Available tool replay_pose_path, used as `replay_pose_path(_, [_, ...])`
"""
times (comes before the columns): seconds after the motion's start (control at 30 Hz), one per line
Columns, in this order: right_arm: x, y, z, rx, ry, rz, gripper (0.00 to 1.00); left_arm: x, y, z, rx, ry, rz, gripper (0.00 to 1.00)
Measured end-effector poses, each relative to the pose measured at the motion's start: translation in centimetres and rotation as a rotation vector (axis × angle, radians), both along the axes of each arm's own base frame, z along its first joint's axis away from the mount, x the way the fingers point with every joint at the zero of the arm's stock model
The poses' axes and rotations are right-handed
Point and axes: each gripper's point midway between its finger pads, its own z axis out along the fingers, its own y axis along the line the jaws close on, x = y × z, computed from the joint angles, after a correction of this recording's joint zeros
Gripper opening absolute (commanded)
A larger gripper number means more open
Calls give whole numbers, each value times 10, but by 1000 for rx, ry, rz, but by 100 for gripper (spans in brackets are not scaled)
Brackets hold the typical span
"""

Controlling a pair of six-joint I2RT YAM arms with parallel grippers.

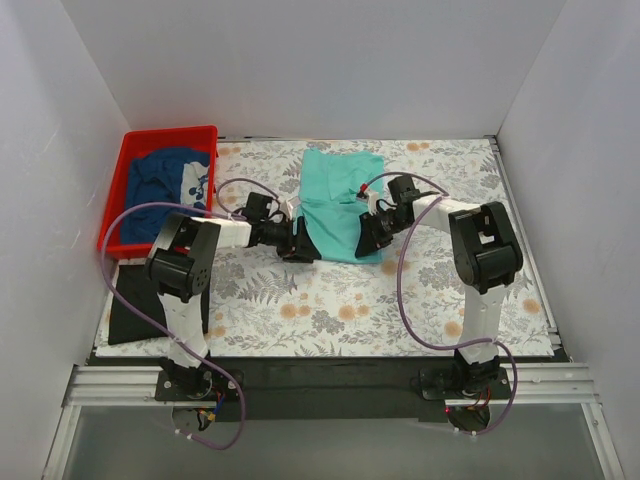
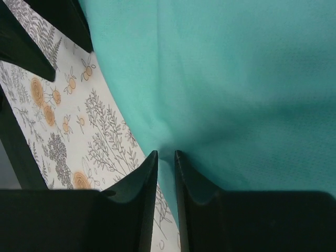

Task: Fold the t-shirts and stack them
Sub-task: Fold the tshirt

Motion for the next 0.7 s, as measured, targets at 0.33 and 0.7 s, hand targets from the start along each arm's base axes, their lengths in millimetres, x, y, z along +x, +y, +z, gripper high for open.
replay_pose_path(0.33, [6,-17,5,53,49,-51,26,-7,24,2,-116,105,75,47])
replay_pose_path(0.7, [-1,-3,66,178,35,-31,28,-11,-4,44,-150,-14,3,48])
